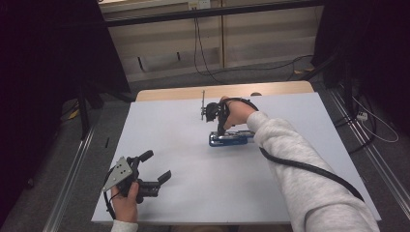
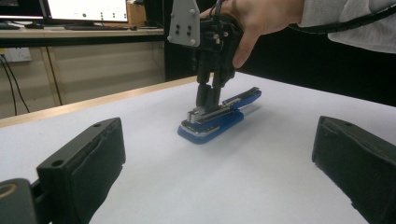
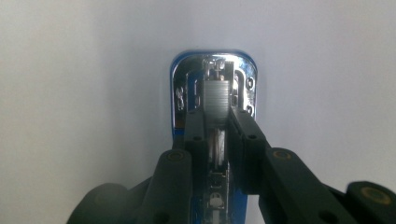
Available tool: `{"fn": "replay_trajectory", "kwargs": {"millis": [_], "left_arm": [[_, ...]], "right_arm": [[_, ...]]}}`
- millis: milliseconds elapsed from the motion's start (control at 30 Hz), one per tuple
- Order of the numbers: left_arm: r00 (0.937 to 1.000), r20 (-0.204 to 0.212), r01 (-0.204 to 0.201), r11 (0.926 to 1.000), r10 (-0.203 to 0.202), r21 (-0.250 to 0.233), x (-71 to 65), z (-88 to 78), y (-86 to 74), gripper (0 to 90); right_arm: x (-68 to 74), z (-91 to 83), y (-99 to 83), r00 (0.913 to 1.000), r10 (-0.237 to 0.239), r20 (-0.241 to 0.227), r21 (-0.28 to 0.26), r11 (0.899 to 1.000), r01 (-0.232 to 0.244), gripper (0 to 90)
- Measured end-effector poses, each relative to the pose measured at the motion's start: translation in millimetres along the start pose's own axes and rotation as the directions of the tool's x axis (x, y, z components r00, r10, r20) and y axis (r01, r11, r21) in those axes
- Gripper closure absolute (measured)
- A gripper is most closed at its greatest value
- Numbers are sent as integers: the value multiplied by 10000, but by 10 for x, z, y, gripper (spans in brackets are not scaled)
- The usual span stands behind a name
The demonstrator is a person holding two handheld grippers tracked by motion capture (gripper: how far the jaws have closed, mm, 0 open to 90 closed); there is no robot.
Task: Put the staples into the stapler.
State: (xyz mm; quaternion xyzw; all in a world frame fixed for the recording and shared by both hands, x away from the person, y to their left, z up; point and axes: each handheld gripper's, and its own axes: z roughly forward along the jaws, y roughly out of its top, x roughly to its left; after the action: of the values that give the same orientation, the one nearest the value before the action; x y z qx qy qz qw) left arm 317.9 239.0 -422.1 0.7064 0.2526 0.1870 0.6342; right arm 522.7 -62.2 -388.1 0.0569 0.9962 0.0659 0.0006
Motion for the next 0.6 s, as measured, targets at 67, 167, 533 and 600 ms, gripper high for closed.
{"fn": "replay_trajectory", "kwargs": {"millis": [67, 167, 533, 600], "left_arm": [[10000, -17, -2, 10000, 2, -11, 0, 1, -1, 27], [10000, -18, 15, 10000, -15, -21, -3, 5, -2, 27], [10000, 9, 12, 10000, -12, -30, -2, 3, -1, 27], [10000, -51, 25, 10000, -25, -50, -4, 4, -2, 27]], "right_arm": [[-2, -2, -4, 10000, -22, -3, 19, 10000, 22, 783], [-4, -31, -11, 10000, -8, -8, -28, 10000, 7, 783], [-18, -19, -22, 10000, 27, 7, 48, 10000, -27, 783], [-14, -21, -19, 10000, 42, -51, -49, 10000, -42, 783]]}}
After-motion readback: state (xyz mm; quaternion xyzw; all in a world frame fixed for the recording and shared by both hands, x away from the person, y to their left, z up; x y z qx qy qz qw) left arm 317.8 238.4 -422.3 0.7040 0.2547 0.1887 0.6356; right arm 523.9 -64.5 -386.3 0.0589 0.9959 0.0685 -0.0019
